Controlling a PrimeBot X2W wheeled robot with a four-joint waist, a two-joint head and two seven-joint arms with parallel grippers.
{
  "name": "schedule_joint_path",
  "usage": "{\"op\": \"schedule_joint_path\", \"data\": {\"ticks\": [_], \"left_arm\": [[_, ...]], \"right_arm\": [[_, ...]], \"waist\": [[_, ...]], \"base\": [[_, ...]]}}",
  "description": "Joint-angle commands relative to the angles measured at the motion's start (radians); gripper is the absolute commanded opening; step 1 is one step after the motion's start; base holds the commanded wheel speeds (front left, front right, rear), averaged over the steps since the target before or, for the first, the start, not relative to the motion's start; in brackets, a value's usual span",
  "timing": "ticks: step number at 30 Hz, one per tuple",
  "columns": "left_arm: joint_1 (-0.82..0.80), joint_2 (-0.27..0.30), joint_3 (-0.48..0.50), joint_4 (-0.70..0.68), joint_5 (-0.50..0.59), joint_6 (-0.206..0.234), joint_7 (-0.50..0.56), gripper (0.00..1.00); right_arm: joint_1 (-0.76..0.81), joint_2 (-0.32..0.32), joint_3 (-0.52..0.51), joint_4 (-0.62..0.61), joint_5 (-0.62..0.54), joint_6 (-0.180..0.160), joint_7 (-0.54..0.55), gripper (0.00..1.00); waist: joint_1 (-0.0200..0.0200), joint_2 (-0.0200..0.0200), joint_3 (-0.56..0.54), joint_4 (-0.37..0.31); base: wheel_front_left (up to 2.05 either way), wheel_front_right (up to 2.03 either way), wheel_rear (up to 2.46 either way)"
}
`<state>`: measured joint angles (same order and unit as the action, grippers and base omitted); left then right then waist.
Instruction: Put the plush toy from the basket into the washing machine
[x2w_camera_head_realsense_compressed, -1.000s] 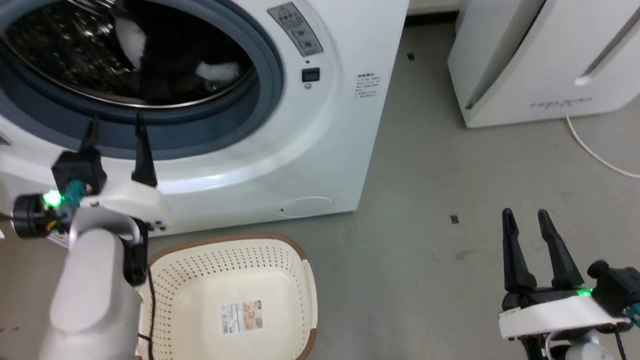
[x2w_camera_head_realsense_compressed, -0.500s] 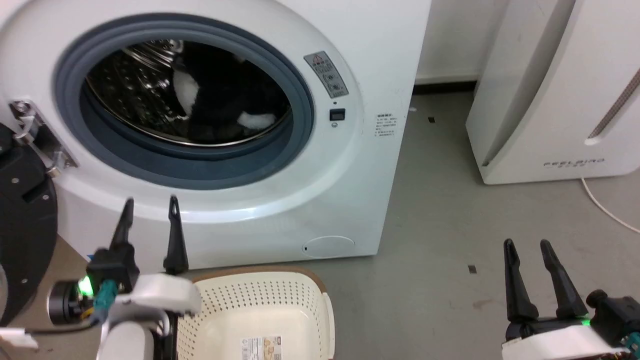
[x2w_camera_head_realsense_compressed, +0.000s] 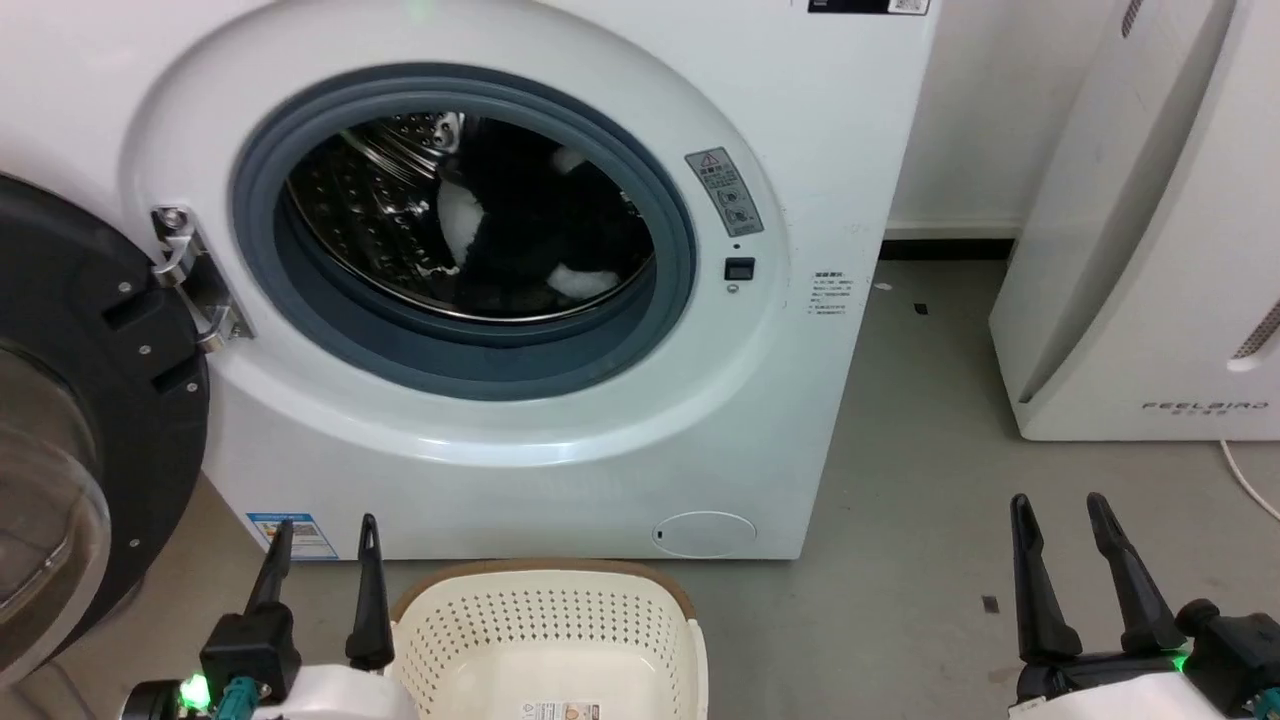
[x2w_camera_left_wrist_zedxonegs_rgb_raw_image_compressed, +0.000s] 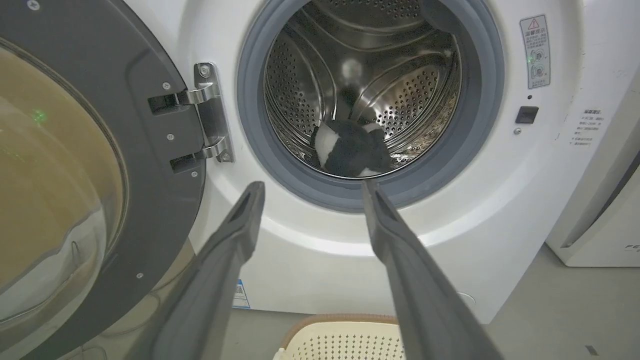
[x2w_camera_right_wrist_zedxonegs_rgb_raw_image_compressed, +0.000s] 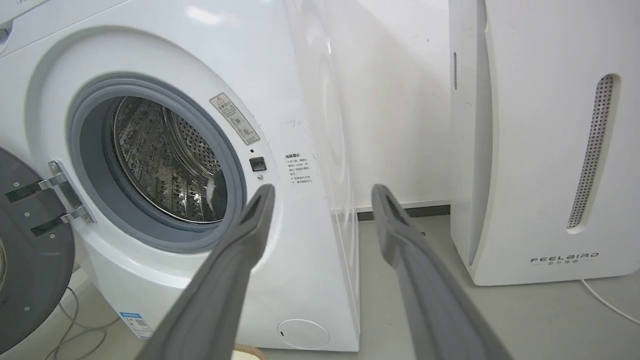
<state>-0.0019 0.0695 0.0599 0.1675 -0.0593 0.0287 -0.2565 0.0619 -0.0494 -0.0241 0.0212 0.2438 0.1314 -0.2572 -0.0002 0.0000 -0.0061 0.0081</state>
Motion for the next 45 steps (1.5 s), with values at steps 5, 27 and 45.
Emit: {"op": "schedule_joint_path", "data": {"ticks": [5, 27, 45], "left_arm": [[0.028, -0.010, 0.005, -0.010, 0.004, -0.006, -0.005, 1.00], [0.019, -0.012, -0.005, -0.030, 0.010, -0.008, 0.033, 0.00], [0.016, -0.013, -0.014, -0.053, 0.018, -0.011, 0.070, 0.00]], "right_arm": [[0.020, -0.001, -0.012, -0.010, -0.015, -0.001, -0.005, 1.00], [-0.008, 0.000, -0.006, -0.008, -0.045, 0.000, 0.034, 0.00], [-0.016, 0.000, -0.001, -0.010, -0.077, 0.000, 0.070, 0.00]], "waist": [[0.0002, 0.0000, -0.016, 0.021], [0.0002, 0.0000, -0.014, 0.020], [0.0002, 0.0000, -0.011, 0.015]], "base": [[0.00, 0.00, 0.00], [0.00, 0.00, 0.00], [0.00, 0.00, 0.00]]}}
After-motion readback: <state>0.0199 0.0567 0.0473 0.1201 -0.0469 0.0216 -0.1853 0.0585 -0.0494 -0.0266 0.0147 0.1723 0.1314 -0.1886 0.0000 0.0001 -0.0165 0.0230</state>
